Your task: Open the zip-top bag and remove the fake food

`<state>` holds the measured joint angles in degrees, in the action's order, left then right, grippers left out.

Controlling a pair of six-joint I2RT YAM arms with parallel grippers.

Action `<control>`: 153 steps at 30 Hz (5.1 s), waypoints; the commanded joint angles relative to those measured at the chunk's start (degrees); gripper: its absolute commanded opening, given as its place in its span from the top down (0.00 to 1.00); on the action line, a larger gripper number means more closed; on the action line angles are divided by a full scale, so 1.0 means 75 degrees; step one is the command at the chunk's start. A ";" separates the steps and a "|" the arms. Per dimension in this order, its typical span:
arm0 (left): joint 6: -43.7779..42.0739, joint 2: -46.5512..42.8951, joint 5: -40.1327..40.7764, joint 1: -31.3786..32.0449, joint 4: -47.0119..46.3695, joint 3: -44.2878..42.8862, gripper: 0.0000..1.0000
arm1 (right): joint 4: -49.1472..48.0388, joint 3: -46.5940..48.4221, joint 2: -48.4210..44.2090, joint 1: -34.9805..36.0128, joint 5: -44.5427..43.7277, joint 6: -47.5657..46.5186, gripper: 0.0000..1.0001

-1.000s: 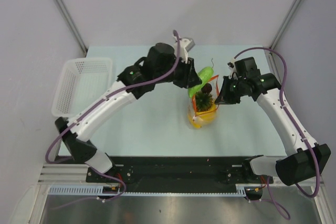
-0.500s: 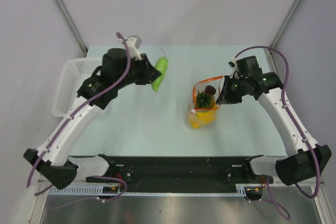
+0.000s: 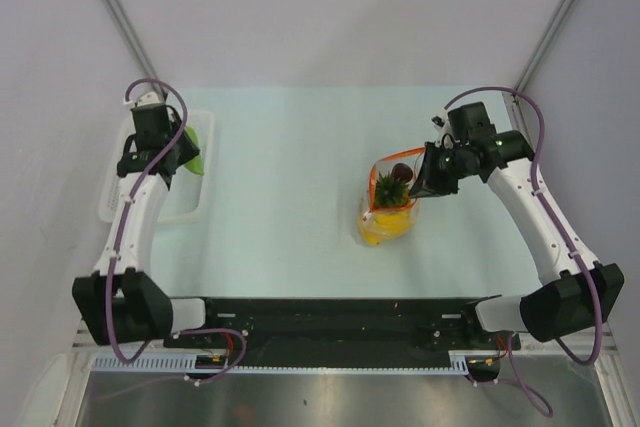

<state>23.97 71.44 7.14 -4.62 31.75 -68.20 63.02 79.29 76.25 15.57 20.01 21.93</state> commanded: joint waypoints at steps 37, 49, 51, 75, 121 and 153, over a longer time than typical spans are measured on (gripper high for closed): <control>-0.0269 0.1190 -0.1617 0.1515 -0.1196 -0.1161 0.45 | 0.0374 0.1100 0.0791 -0.0049 0.0015 -0.0287 1.00; 0.0660 0.1150 -0.1866 0.6685 -0.2124 -0.1909 0.72 | 0.0410 0.1523 0.0568 0.0079 0.0847 -0.1026 1.00; 0.0579 0.1430 -0.1656 0.7129 -0.1739 -0.2352 0.77 | 0.0234 0.1441 0.0475 0.0091 0.1104 -0.0944 1.00; 0.0344 0.4396 -0.1140 0.7917 0.0724 -0.5144 0.79 | 0.0093 0.0457 -0.0357 -0.0014 0.1550 -0.0979 1.00; 0.0894 0.6846 -0.3260 0.7999 -0.1901 -0.4828 0.46 | 0.0292 -0.0060 -0.0803 -0.0295 0.1516 -0.0428 1.00; 0.0121 0.5427 -0.2779 0.7601 -0.1209 -0.4078 0.58 | -0.0493 0.0620 0.0170 -0.0342 0.2230 -0.0417 1.00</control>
<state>26.02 110.65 -10.83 52.47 23.49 -97.91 61.60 80.77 77.78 12.99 34.24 18.44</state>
